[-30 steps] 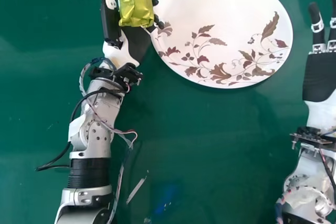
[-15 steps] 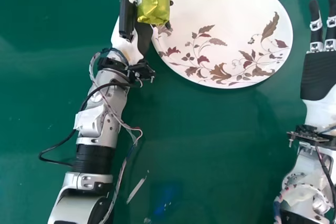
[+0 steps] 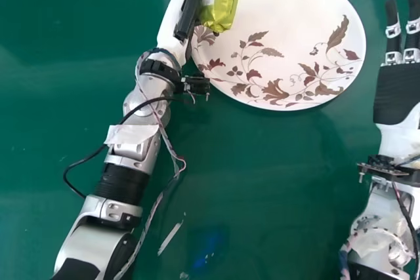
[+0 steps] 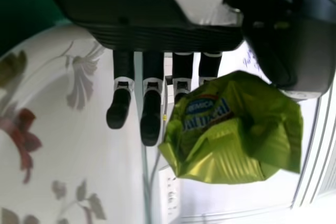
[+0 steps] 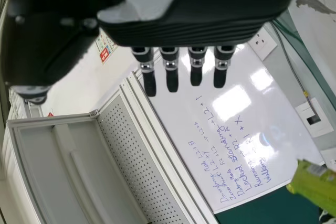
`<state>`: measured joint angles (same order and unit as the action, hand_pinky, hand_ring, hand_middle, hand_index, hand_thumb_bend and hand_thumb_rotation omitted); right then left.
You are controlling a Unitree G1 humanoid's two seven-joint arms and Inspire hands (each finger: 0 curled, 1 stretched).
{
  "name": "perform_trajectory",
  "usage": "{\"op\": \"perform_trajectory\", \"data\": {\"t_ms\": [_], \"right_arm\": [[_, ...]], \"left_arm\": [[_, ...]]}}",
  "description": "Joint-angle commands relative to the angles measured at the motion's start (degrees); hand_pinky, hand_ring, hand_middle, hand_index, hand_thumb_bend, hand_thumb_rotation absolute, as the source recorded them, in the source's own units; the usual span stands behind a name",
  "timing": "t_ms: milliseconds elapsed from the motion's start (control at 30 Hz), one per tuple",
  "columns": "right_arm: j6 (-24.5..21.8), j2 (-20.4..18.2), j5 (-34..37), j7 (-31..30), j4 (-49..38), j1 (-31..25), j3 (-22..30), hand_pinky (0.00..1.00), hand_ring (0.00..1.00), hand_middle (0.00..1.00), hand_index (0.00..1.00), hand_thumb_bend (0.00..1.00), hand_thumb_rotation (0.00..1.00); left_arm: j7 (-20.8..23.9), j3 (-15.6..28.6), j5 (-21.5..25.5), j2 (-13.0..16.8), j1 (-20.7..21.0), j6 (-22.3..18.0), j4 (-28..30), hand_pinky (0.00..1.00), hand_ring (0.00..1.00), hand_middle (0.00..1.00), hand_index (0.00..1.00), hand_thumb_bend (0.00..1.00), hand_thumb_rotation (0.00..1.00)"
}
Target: Pick up biscuit and place it in the plate
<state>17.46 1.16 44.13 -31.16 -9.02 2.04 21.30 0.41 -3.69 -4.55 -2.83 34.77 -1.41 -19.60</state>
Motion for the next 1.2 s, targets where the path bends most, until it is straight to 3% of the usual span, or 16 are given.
{"op": "perform_trajectory", "data": {"t_ms": [0, 100, 167, 367, 600, 933, 1100, 1133, 1167], "right_arm": [[0.5, -0.9, -0.6, 0.8, -0.4, -1.5, -0.2, 0.92, 0.99, 0.98, 0.94, 0.94, 0.35], [0.9, -1.1, -0.8, 0.6, -0.3, -1.6, -0.4, 0.83, 0.95, 0.97, 0.93, 0.97, 0.36], [1.2, -1.0, -0.3, -0.5, 0.1, -1.3, -0.5, 0.8, 0.93, 0.95, 0.92, 0.98, 0.35], [2.1, -1.2, -0.8, -0.9, 0.5, -1.1, -0.7, 0.73, 0.94, 0.95, 0.91, 0.99, 0.36], [1.2, -0.8, 0.2, -0.6, -0.3, -1.6, -0.7, 0.77, 0.97, 0.96, 0.91, 0.96, 0.33], [-0.3, -0.6, 3.5, -2.5, -0.5, -1.5, -1.1, 0.85, 1.0, 0.94, 0.89, 0.95, 0.25], [-0.9, -1.4, 6.3, -4.3, 0.3, -1.1, -0.9, 0.91, 1.0, 0.97, 0.84, 0.97, 0.25], [0.4, -1.5, 5.3, -4.6, 1.0, -0.9, -0.7, 0.92, 1.0, 0.97, 0.83, 0.97, 0.25], [1.6, -1.7, 4.1, -4.8, 1.6, -0.7, -0.5, 0.93, 1.0, 0.97, 0.82, 0.98, 0.25]], "left_arm": [[1.3, -2.3, -3.9, 1.1, -1.0, 5.7, 0.7, 0.17, 0.23, 0.4, 0.5, 0.52, 0.0], [1.4, -5.8, -10.2, 2.8, -0.4, 13.9, 4.3, 0.16, 0.22, 0.4, 0.5, 0.52, 0.0], [1.6, -8.6, -15.0, 4.4, -0.2, 16.1, 5.6, 0.15, 0.22, 0.4, 0.5, 0.52, 0.0], [5.3, -15.0, -26.8, 7.6, -0.2, 16.4, 5.5, 0.13, 0.21, 0.4, 0.5, 0.51, 0.0], [7.4, -19.1, -35.2, 9.1, 0.3, 17.8, 4.6, 0.09, 0.19, 0.4, 0.5, 0.52, 0.0], [1.1, -24.0, -42.9, 12.3, 0.8, 21.4, 4.7, 0.08, 0.18, 0.4, 0.51, 0.51, 0.0], [-4.6, -25.2, -45.2, 13.0, 1.5, 24.8, 5.1, 0.15, 0.27, 0.44, 0.52, 0.52, 0.01], [-5.3, -25.3, -45.5, 13.1, 1.6, 25.0, 5.0, 0.17, 0.3, 0.45, 0.5, 0.52, 0.09], [-5.7, -25.4, -45.8, 13.1, 1.6, 25.3, 4.9, 0.18, 0.33, 0.48, 0.51, 0.73, 0.3]]}}
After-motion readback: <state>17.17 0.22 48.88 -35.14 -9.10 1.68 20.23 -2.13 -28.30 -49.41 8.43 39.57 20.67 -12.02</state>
